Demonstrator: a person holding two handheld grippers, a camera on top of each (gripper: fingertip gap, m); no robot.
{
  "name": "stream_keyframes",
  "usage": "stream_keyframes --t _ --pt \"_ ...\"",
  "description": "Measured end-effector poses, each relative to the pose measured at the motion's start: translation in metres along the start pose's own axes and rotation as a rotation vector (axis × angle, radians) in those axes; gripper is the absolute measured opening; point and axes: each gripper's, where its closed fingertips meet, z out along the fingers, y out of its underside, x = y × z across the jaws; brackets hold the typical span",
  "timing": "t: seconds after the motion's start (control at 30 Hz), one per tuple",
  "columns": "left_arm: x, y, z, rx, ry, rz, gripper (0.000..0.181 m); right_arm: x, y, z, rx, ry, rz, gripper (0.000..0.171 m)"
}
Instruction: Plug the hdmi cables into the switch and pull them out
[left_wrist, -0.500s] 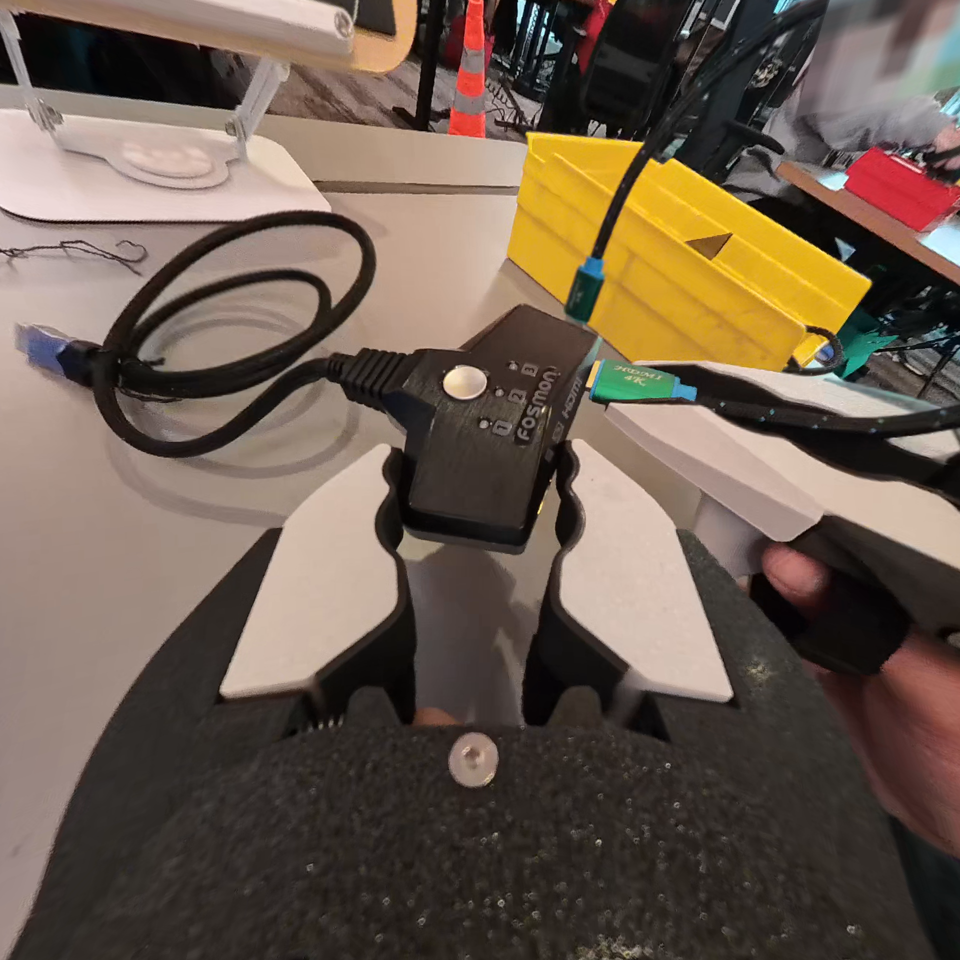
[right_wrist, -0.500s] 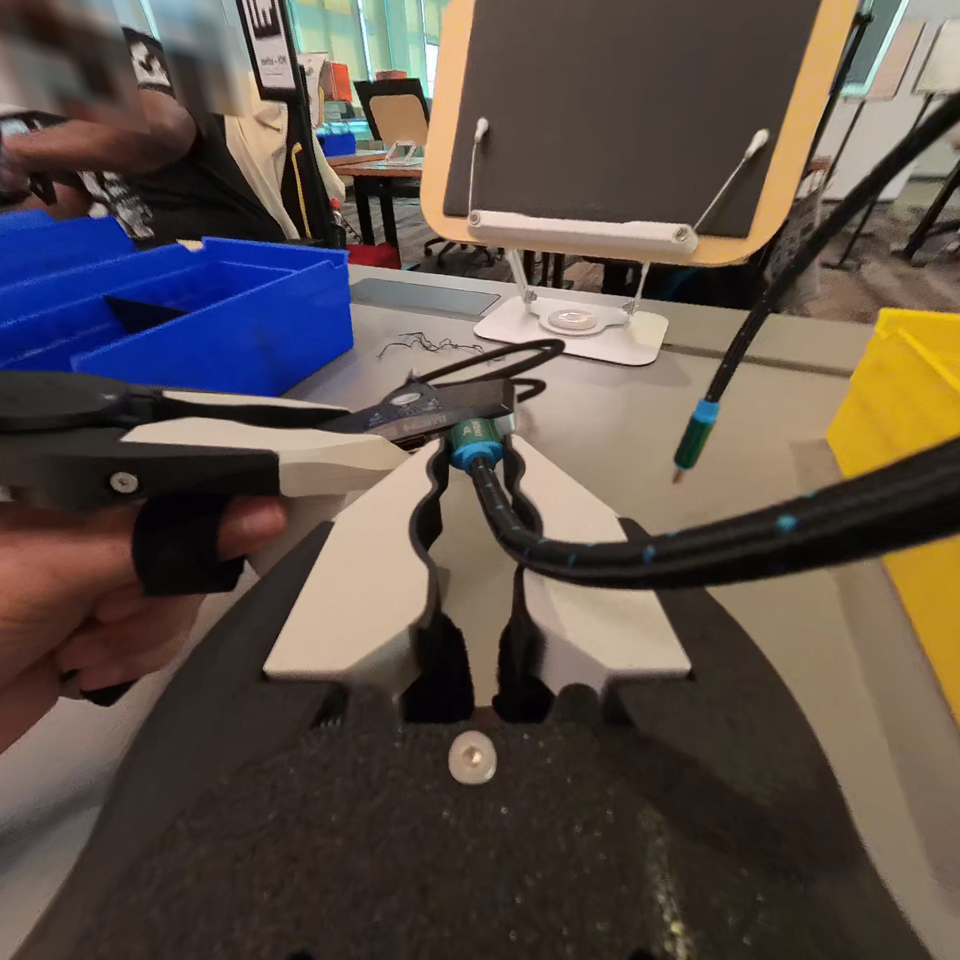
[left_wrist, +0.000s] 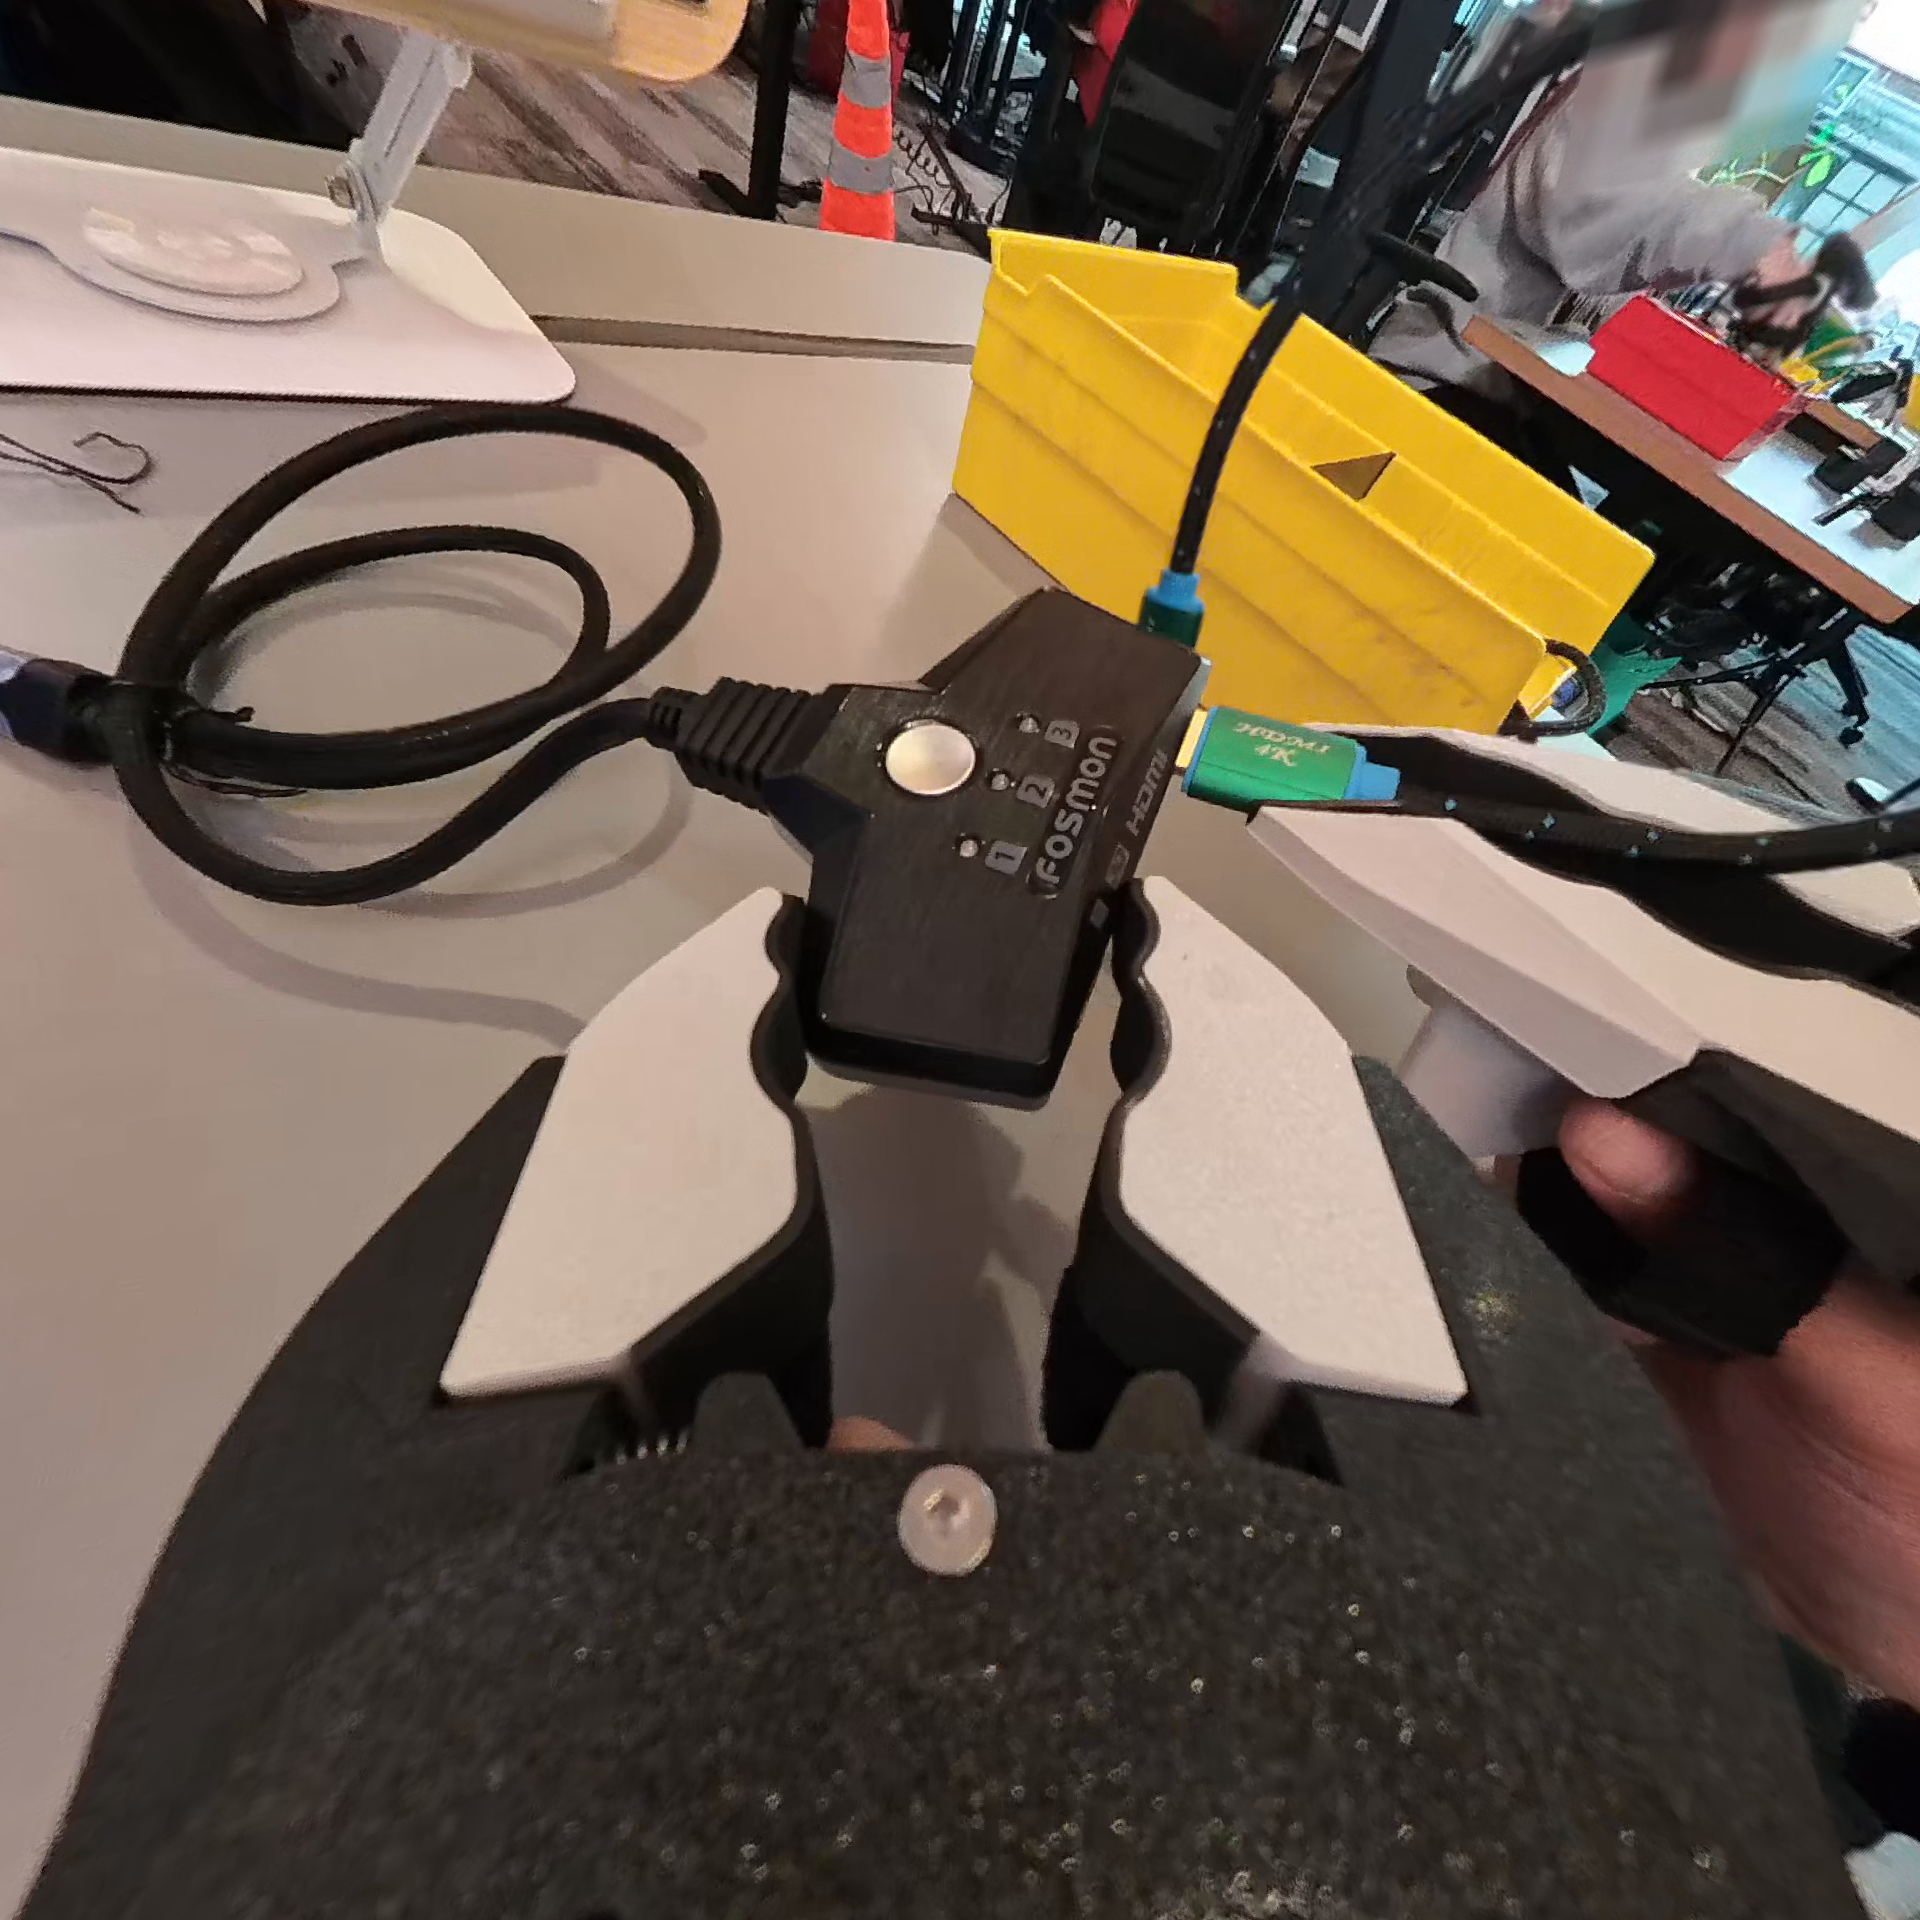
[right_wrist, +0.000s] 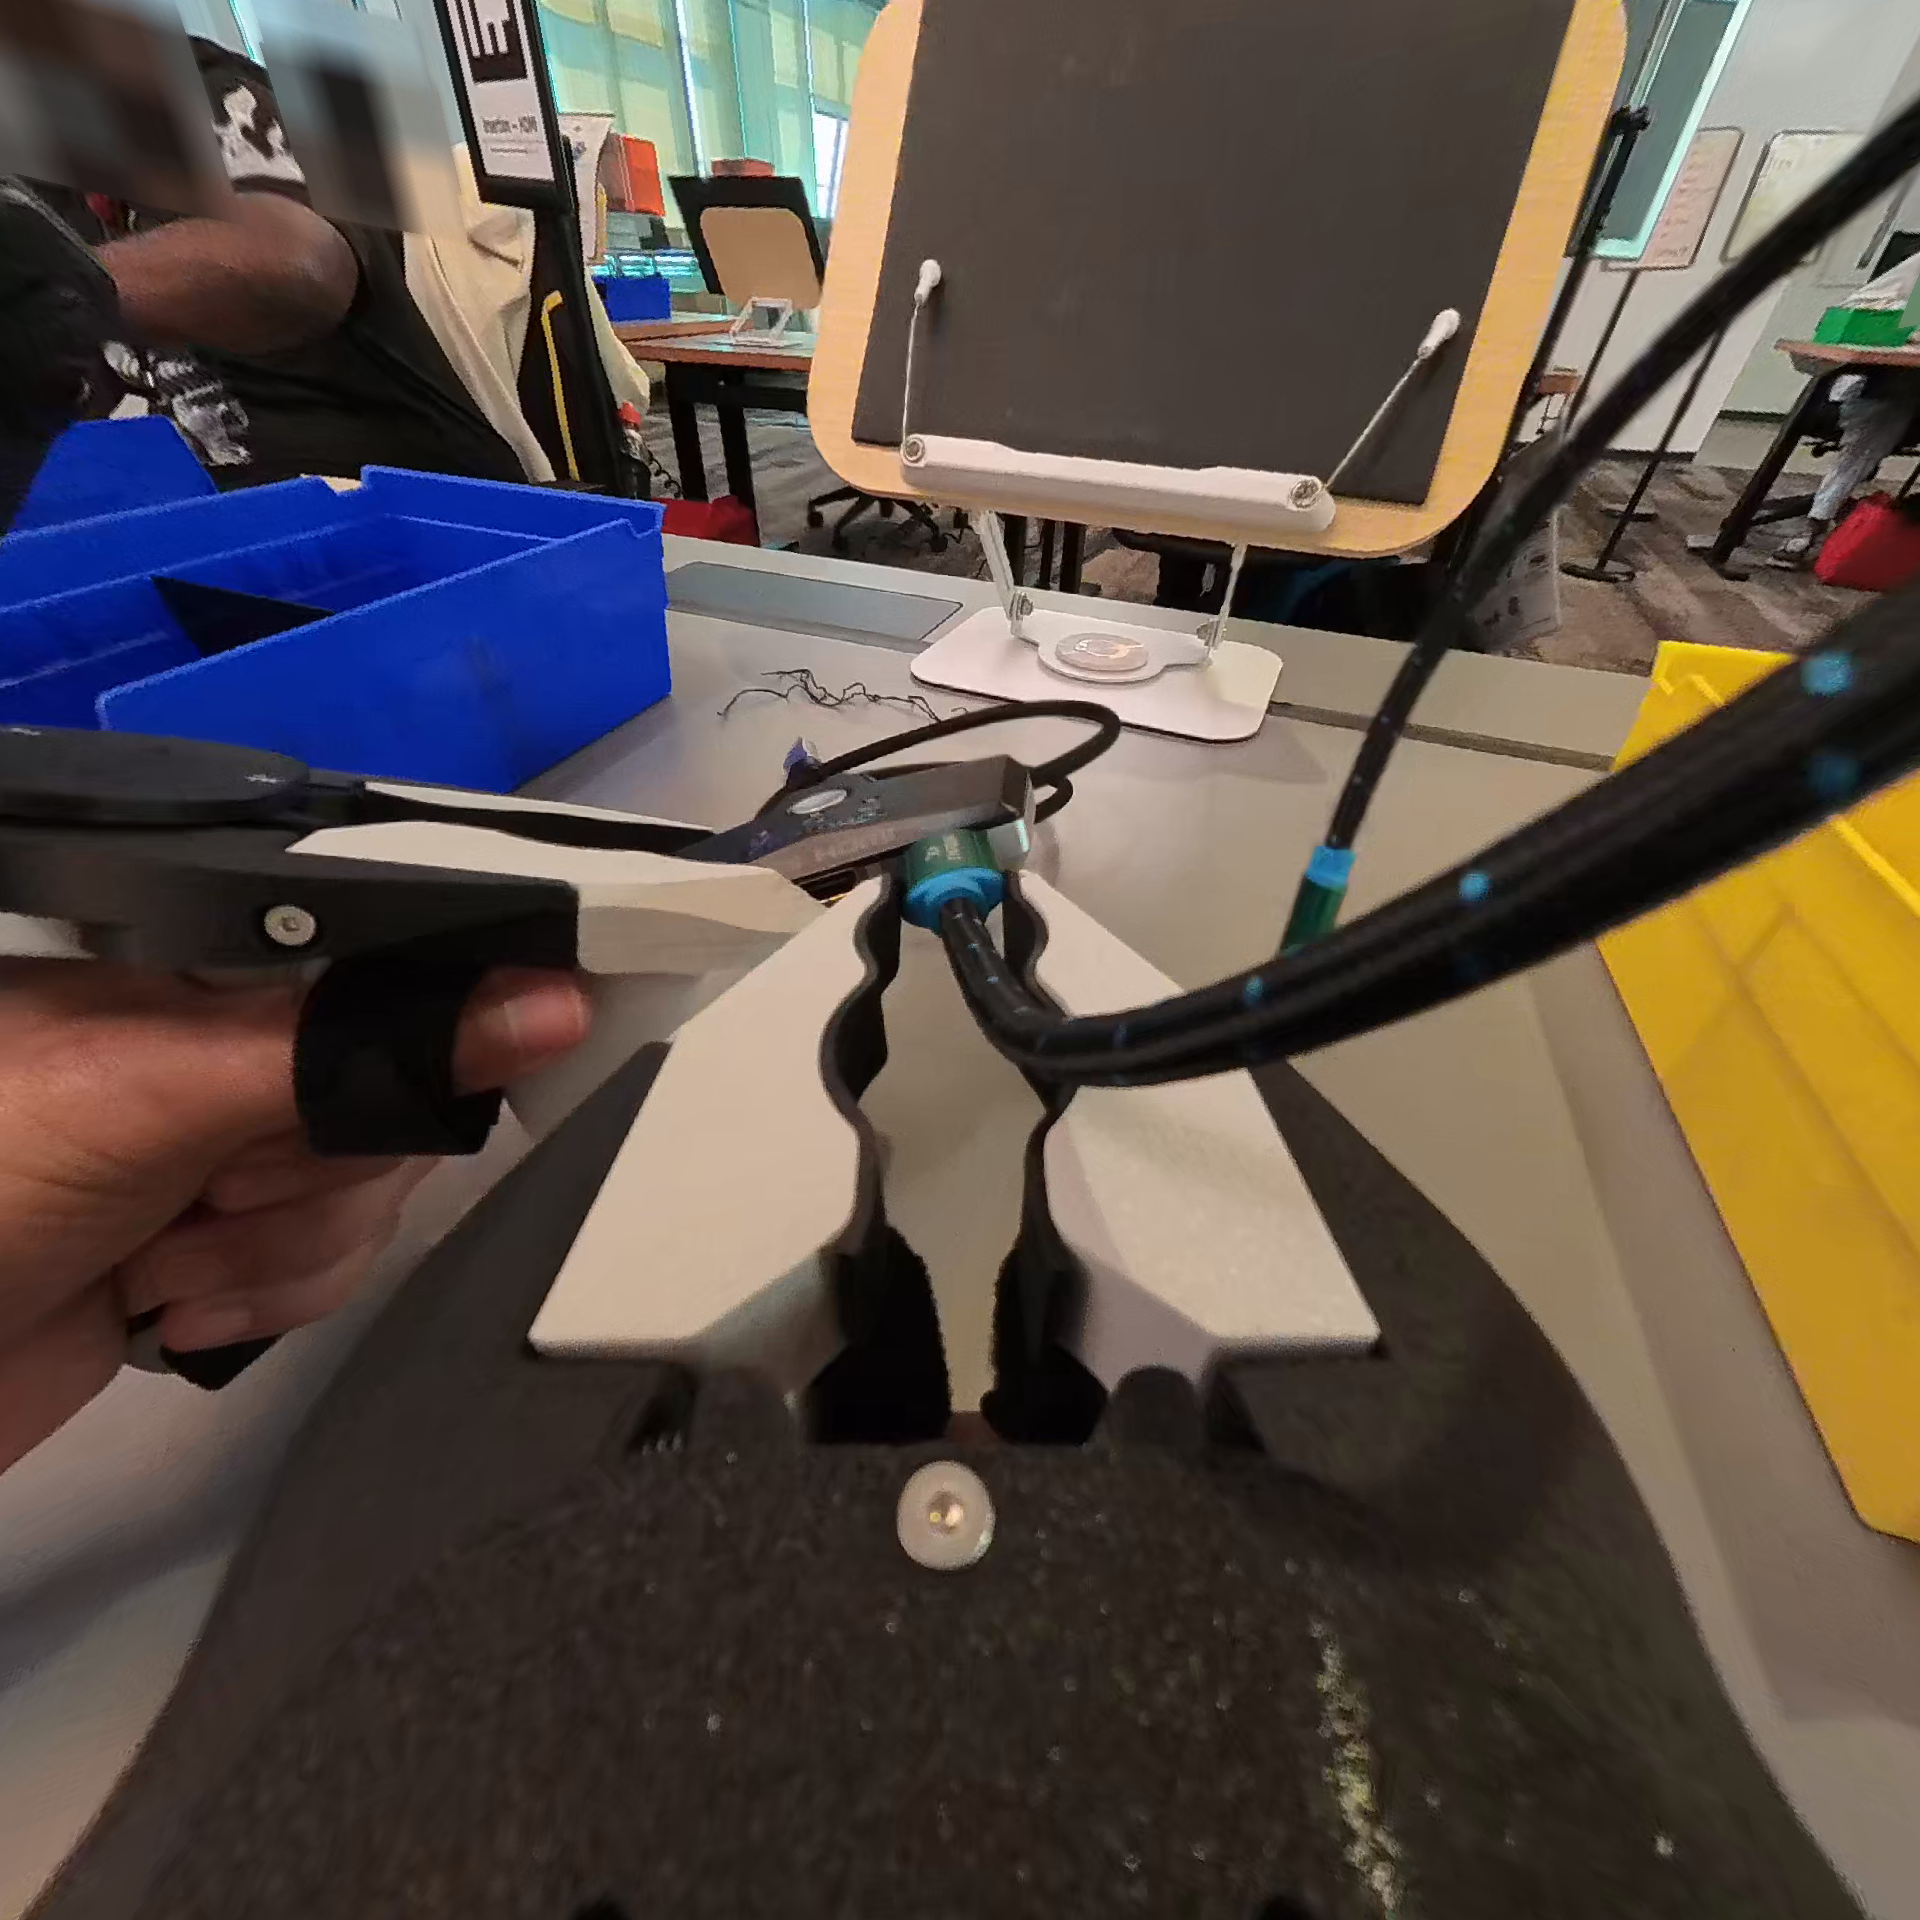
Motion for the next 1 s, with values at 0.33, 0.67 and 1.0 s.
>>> stream_keyframes --t 0.33,0.67,1.0 --pt "-0.041 -0.005 -0.004 0.0 -0.119 0.033 0.055 0.028 -0.035 -0.024 0.063 -0.089 0.03 0.019" --pt "-0.033 0.01 -0.005 -0.061 -0.046 0.018 0.055 0.14 -0.098 -0.05 0.123 -0.212 0.375 0.019" --pt "-0.015 0.016 -0.003 -0.087 -0.013 0.042 0.054 0.216 0.012 -0.024 -0.324 -0.246 0.905 0.057"
